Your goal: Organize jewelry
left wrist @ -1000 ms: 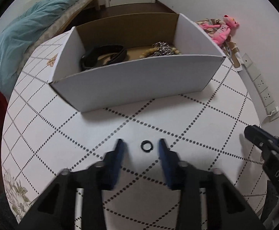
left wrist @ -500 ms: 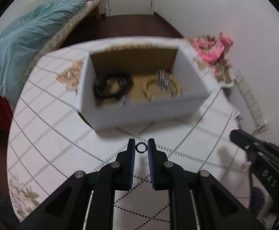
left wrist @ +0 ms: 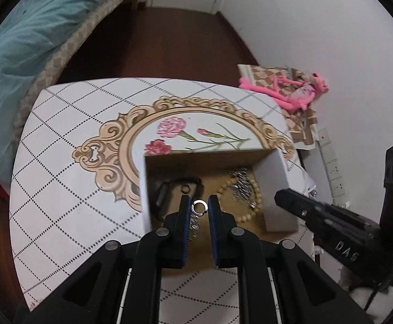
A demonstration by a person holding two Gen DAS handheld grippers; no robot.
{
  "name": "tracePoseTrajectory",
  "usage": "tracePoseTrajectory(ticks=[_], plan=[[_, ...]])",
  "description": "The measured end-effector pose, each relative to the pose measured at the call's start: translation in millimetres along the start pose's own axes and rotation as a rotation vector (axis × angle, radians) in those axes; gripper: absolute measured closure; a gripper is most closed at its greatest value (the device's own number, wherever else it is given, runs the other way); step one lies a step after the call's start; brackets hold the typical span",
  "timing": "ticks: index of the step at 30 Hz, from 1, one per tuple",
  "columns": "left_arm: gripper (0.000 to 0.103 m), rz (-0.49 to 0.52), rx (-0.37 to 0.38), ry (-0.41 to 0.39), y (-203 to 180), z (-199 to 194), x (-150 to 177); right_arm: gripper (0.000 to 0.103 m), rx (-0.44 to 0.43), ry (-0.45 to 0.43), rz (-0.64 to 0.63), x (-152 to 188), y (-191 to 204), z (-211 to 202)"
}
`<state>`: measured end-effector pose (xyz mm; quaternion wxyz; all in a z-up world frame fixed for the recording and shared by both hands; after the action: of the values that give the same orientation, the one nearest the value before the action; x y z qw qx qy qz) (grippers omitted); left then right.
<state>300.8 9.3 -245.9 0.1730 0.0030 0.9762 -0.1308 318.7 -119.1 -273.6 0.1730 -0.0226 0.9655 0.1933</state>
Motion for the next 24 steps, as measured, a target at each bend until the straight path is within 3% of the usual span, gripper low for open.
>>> tracePoseTrajectory(ticks=[5, 7, 8, 9, 10, 18, 21, 24], plan=[[0.089, -0.047, -0.054, 0.052, 15.2, 7.5, -13.2, 0.093, -0.012, 0.08, 0.005, -7.5, 1.0, 19.1], [0.072, -0.053, -0.068, 0.04, 19.3, 3.6, -16.9, 0.093, -0.012, 0.088, 0.005, -10.1, 0.2, 18.3], [0.064, -0.057, -0.078, 0.028, 21.6, 0.0, -18.8, 0.086, -0.013, 0.092, 0.004, -11.2, 0.3, 17.4], [0.045, -0.06, -0.085, 0.019, 24.1, -2.8, -21.1, 0.078, -0.008, 0.091, 0.002, -12.1, -0.4, 15.5], [0.036, -0.064, -0.089, 0.007, 25.6, -6.1, -22.5, 0.075, 0.006, 0.088, -0.004, -12.5, -0.9, 13.3], [0.033, -0.083, -0.165, -0.034, 40.2, -25.2, -12.0, 0.04, 0.082, 0.092, -0.023, -2.2, -9.4, -8.1], [0.005, -0.073, -0.204, -0.045, 42.9, -29.2, -0.6, 0.02, 0.169, 0.091, -0.052, 7.8, -15.6, -14.1], [0.003, -0.057, -0.257, -0.062, 44.3, -32.7, 13.1, 0.008, 0.262, 0.089, -0.084, 18.9, -21.8, -18.8]])
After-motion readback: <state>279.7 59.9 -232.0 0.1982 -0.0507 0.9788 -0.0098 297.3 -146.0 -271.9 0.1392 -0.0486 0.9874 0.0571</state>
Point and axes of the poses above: each gripper's, at about its wrist camera, not at the fingertips, and z roughly the way its jaws point, y to its left, x to its underside, the point moved 9 cm from there along z, roughly the way its jaws point, and after that the axes turned 2 degrees about -z, right-handed, at the moved point
